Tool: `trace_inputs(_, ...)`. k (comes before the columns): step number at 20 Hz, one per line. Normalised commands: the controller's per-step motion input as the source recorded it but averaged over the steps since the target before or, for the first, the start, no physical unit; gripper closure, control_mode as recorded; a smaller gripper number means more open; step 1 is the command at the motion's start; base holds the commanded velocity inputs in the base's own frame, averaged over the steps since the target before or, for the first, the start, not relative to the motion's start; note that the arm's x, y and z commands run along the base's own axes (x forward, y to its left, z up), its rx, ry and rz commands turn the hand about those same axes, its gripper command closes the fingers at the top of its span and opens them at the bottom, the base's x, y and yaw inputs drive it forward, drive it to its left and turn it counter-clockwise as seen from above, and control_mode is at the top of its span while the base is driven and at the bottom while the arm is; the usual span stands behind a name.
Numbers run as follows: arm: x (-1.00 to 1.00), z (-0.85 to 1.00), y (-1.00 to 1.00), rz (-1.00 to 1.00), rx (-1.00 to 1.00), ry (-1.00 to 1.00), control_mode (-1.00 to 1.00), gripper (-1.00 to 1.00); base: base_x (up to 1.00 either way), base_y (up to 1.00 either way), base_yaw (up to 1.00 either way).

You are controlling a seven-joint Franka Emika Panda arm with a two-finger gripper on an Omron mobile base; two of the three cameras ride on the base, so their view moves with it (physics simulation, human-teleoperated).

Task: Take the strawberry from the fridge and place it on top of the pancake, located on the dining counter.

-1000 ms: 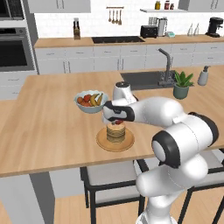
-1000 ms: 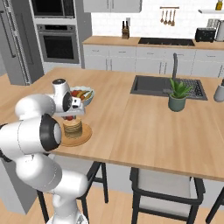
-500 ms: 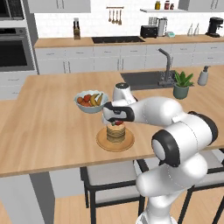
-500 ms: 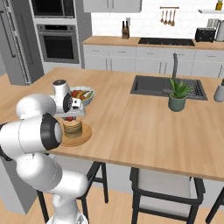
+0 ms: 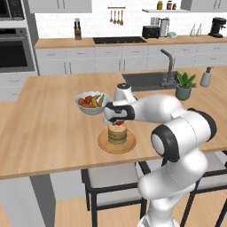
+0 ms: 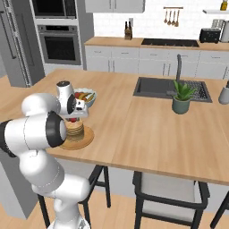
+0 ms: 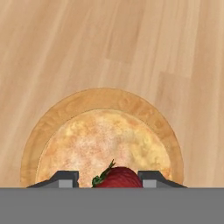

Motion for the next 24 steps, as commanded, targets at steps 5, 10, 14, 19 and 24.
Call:
trace_inputs(5,0.19,-0.15,0.00,0.00,0.00,0.00,-1.00,1.00,0.00,0.00,0.00)
trace_inputs(10,0.07,-0.24,0.00,0.00,0.00,0.01,-1.00,1.00,0.00,0.00,0.00)
trace_inputs(14,0.01,-0.23,0.00,0.00,0.00,0.01,-1.00,-1.00,0.00,0.00,0.00)
trace_inputs(19,-0.11,0.00,0.00,0.00,0.00,0.00,-1.00,-1.00,0.00,0.00,0.00)
trace_inputs(24,-0.11,0.01,0.00,0.00,0.00,-0.01,-1.00,-1.00,0.00,0.00,0.00)
